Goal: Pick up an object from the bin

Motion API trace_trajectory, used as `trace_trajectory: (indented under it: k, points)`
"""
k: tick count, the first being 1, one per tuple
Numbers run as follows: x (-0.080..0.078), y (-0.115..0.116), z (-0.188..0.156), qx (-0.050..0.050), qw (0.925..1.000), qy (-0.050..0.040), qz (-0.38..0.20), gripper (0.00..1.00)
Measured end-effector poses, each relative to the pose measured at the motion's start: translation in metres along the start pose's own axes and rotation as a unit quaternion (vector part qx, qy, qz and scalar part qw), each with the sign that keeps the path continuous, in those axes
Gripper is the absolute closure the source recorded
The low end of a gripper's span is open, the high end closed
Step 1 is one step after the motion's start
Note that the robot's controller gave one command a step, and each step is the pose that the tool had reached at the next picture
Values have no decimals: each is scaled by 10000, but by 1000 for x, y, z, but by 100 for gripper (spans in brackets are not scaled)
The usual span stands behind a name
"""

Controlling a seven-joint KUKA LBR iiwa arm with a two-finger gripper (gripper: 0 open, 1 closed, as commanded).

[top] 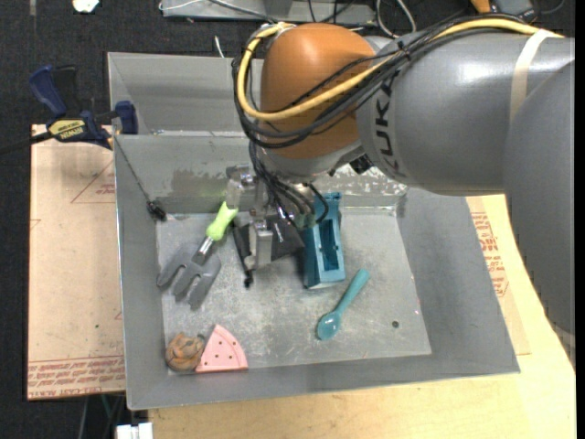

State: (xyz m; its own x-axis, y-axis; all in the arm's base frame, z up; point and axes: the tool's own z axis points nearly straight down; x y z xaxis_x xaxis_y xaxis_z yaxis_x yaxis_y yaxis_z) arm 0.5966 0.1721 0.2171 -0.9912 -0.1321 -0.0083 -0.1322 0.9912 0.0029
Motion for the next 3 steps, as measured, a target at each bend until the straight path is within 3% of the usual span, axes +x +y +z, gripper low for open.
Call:
trace_trajectory:
  k: [1, 2, 3]
  points:
    - [7, -50, 33, -13, 9998, -6, 185, 0]
    - [-15, -86, 80, -12, 9982, -21, -596, 0]
    - [-16, -91, 99, -5, 9955, 3, -950, 0]
